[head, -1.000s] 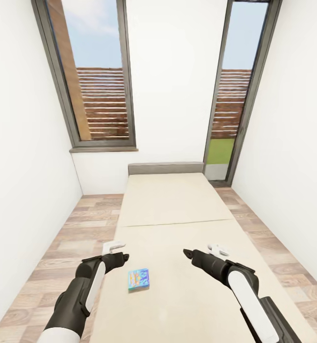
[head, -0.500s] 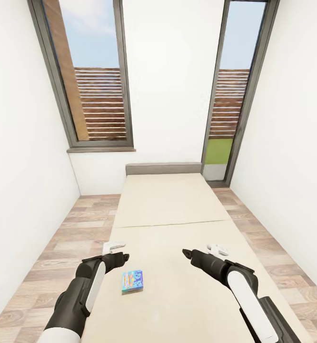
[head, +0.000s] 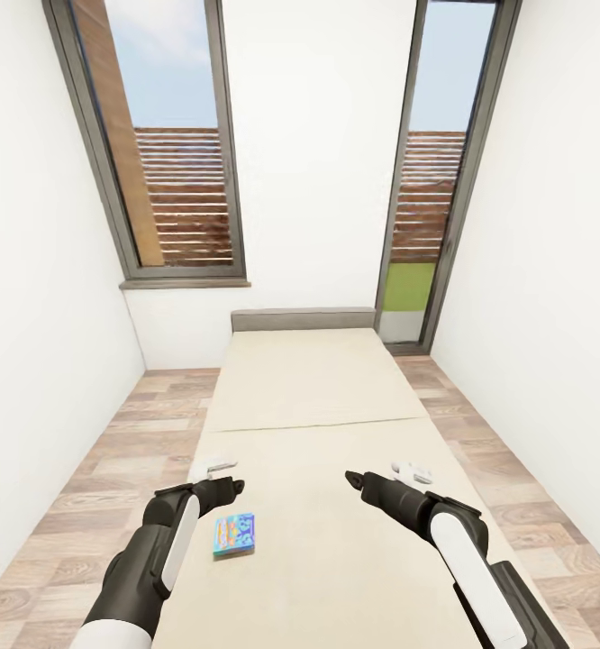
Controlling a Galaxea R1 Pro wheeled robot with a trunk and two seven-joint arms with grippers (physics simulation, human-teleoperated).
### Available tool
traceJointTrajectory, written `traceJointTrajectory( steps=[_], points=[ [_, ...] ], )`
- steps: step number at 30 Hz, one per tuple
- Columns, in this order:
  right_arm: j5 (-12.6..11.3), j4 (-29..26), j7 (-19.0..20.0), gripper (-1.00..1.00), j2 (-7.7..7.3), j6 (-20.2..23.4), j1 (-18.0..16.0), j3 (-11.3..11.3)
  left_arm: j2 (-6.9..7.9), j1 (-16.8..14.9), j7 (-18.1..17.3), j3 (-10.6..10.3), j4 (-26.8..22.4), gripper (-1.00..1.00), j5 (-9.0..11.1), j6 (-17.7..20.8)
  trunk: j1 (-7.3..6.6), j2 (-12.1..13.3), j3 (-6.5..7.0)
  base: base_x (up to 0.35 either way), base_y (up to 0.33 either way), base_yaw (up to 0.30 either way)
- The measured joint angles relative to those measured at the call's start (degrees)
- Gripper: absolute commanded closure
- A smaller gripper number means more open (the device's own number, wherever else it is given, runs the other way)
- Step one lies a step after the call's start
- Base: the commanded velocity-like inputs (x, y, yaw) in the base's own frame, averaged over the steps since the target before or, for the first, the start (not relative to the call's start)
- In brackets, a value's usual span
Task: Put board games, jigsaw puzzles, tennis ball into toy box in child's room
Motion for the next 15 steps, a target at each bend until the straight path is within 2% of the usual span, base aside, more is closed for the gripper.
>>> traceJointTrajectory(
  steps=[15],
  points=[
    [-0.01,0.0,0.08,-1.0,0.0,-0.09,-0.07,0.0,0.02,0.0,0.0,0.0,0.0,-1.0,-0.04,-0.08,0.0,0.0,0.0,0.001,-0.005,0.0]
  ],
)
